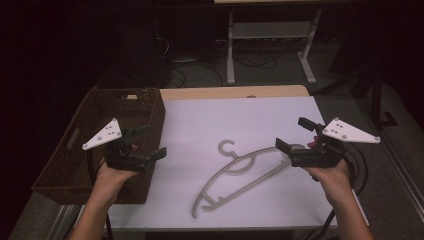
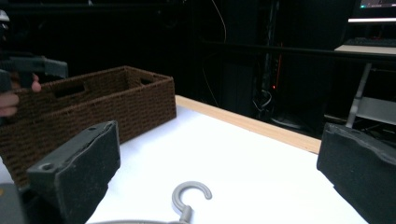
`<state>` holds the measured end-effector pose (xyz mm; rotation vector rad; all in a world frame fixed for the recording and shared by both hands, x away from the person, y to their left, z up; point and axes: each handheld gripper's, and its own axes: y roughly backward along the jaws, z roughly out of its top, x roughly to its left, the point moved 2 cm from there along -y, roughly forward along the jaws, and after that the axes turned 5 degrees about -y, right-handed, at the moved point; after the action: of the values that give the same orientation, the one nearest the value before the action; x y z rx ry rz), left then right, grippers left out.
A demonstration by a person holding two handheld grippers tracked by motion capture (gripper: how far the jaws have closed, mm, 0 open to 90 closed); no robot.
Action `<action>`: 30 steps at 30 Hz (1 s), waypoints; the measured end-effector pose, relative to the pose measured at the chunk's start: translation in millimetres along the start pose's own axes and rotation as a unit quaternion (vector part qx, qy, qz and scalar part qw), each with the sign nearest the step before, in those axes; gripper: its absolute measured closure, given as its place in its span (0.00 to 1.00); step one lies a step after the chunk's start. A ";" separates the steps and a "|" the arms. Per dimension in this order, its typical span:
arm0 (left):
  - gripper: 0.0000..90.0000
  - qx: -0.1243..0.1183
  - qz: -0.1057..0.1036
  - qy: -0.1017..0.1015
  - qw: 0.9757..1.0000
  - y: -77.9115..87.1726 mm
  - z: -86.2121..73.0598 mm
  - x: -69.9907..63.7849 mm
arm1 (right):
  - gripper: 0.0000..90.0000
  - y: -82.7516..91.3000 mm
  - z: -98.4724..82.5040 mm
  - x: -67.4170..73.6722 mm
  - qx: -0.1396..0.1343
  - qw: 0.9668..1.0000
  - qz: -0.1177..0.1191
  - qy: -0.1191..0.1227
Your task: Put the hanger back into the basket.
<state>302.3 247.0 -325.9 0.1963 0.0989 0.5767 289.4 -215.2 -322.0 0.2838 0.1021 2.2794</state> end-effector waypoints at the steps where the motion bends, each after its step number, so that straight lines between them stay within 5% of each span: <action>1: 0.00 0.000 0.000 0.000 1.000 0.0 0.0 0.0 | 0.00 0.0 0.0 0.0 0.000 1.000 0.000 0.000; 30: 0.00 0.068 -0.045 -0.017 0.997 -53.5 -12.4 -35.4 | 0.00 -6.4 -23.6 -10.1 0.066 0.998 -0.017 0.004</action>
<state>299.4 185.5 -347.9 0.3320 0.1131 0.4769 295.0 -218.1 -347.7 0.3401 0.2598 2.2434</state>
